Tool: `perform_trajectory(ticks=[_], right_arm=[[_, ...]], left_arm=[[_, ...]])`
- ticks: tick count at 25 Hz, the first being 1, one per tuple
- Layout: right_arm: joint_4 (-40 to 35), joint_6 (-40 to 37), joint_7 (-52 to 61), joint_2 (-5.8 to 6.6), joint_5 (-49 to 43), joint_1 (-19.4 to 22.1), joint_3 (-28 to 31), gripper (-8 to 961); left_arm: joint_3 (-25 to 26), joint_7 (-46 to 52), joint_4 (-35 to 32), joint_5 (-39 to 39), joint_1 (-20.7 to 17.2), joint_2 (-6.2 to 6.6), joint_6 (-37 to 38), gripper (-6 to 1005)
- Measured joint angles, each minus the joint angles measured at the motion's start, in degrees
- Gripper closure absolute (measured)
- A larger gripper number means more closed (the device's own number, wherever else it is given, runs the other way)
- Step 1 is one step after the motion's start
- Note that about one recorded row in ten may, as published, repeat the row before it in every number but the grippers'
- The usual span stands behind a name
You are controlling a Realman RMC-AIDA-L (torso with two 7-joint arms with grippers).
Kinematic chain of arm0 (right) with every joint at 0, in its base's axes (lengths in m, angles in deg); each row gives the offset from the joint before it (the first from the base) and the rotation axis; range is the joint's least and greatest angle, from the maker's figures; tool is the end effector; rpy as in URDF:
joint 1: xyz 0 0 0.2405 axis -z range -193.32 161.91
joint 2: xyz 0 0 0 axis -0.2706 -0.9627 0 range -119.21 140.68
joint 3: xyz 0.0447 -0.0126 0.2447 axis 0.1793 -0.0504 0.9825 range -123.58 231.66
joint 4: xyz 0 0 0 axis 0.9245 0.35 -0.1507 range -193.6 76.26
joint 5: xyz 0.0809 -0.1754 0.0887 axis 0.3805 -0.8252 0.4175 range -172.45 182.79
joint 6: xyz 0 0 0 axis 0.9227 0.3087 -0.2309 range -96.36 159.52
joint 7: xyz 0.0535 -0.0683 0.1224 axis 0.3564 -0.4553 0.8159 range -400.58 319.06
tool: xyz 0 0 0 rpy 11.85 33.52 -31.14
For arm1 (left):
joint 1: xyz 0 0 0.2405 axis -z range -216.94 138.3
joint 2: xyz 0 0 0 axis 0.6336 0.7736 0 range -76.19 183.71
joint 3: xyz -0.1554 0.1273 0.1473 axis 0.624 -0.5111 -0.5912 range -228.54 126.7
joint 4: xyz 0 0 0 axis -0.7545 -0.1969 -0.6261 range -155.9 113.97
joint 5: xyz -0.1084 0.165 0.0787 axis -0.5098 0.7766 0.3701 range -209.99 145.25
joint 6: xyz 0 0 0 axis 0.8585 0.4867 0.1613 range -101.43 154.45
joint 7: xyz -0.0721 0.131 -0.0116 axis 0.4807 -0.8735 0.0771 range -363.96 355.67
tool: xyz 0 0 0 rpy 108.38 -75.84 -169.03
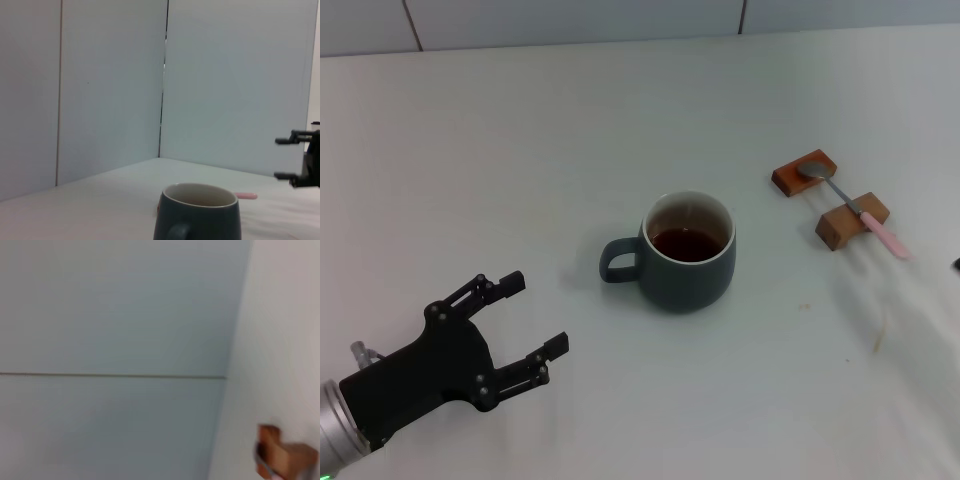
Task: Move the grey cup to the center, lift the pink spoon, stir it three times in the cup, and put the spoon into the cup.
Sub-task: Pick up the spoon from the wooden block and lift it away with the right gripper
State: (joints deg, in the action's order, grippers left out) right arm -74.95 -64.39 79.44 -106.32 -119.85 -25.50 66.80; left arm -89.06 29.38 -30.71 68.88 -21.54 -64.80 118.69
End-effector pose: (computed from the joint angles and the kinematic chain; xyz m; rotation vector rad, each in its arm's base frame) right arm 0.3845 0.1934 0.0308 -1.2434 2.0467 1.5785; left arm -0.3074 0.2241 -0.0538 -2.4850 -0.3672 -0.9288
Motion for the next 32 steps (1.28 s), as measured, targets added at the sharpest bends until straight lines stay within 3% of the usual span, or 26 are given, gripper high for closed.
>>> perform_trajectory(ticks=[6,32], right_arm=[[1.48,3.7,1.77,0.23,-5.11,-1.9,0.02,260],[2.82,11.05,1.6,0.1,-5.32,-5.71,-2.92,260]], left_arm=[[0.0,0.25,0.0,-0.02,0.24,0.0,0.02,140],[0.44,0.32,0.0,-0.45,0.14,-0.09,0.67,140]])
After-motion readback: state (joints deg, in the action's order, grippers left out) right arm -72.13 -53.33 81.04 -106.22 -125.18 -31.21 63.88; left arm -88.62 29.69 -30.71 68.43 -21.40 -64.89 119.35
